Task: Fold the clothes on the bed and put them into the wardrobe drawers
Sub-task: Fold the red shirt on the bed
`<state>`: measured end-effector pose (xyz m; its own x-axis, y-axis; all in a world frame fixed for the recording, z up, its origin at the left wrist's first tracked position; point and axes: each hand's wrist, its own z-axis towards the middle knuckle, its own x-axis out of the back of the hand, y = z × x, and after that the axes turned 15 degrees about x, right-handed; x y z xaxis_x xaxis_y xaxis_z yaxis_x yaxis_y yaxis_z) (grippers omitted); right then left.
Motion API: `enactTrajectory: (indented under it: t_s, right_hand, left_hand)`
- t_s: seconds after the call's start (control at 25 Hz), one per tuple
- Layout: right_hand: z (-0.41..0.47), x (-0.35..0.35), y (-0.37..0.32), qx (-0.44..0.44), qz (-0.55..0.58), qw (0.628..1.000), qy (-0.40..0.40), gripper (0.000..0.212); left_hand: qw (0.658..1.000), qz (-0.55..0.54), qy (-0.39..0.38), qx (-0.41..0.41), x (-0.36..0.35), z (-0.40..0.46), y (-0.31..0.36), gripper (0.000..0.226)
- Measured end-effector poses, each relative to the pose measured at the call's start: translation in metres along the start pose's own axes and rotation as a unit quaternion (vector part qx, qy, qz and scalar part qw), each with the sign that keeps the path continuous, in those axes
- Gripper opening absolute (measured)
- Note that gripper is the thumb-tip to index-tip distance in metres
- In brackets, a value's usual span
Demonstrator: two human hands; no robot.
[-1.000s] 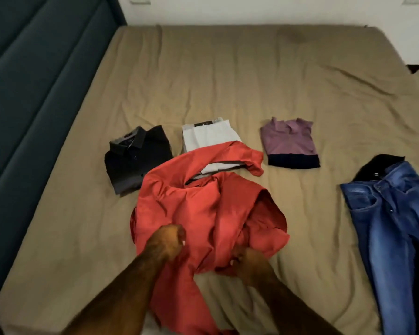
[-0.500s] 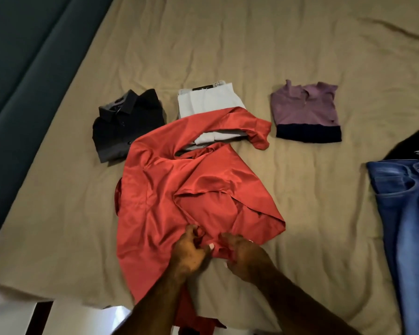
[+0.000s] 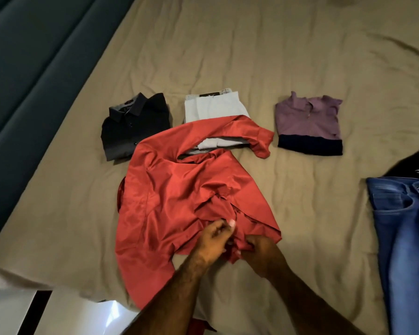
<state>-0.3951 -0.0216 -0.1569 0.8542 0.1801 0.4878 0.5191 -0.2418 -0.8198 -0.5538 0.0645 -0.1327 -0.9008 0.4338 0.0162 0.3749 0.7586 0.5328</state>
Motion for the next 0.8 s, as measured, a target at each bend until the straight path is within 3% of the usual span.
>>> enactTrajectory:
  t_s: [0.08,0.16,0.2,0.28,0.36,0.44,0.56,0.6,0.72,0.8]
  right_hand:
    - [-0.002,0.013,0.016,-0.108,-0.039,0.992,0.058,0.015]
    - [0.0,0.018,0.016,-0.202,-0.037,0.974,0.096,0.026]
    - [0.0,0.019,0.011,-0.208,-0.087,0.969,0.105,0.034]
    - [0.016,0.009,-0.008,-0.14,-0.22,0.959,0.108,0.048]
    - [0.049,-0.013,-0.034,-0.056,-0.266,0.956,0.113,0.055]
    - [0.078,-0.033,-0.057,0.008,-0.296,0.949,0.107,0.058]
    - [0.13,-0.072,-0.078,0.083,-0.301,0.947,0.079,0.049]
    - [0.151,-0.091,-0.084,0.093,-0.294,0.95,0.055,0.045]
    - [0.184,-0.114,-0.103,0.108,-0.238,0.965,0.03,0.041]
    - [0.202,-0.115,-0.129,0.107,-0.178,0.976,0.072,0.045]
  left_hand:
    - [0.982,-0.023,0.187,0.019,0.02,0.009,0.004,0.044]
    - [0.93,0.031,0.365,0.004,0.069,0.015,0.006,0.039]
    - [0.903,0.055,0.426,0.017,0.092,0.018,0.005,0.033]
    - [0.855,0.109,0.501,0.074,0.144,0.025,0.013,0.028]
    - [0.817,0.142,0.545,0.122,0.193,0.041,0.024,0.041]
    - [0.814,0.136,0.55,0.127,0.221,0.053,0.037,0.054]
    - [0.86,0.047,0.493,0.12,0.27,0.098,0.035,0.067]
    - [0.876,-0.009,0.464,0.126,0.291,0.112,0.029,0.063]
    - [0.939,-0.126,0.306,0.097,0.305,0.121,0.029,0.012]
    - [0.967,-0.094,0.236,0.015,0.301,0.113,0.04,0.017]
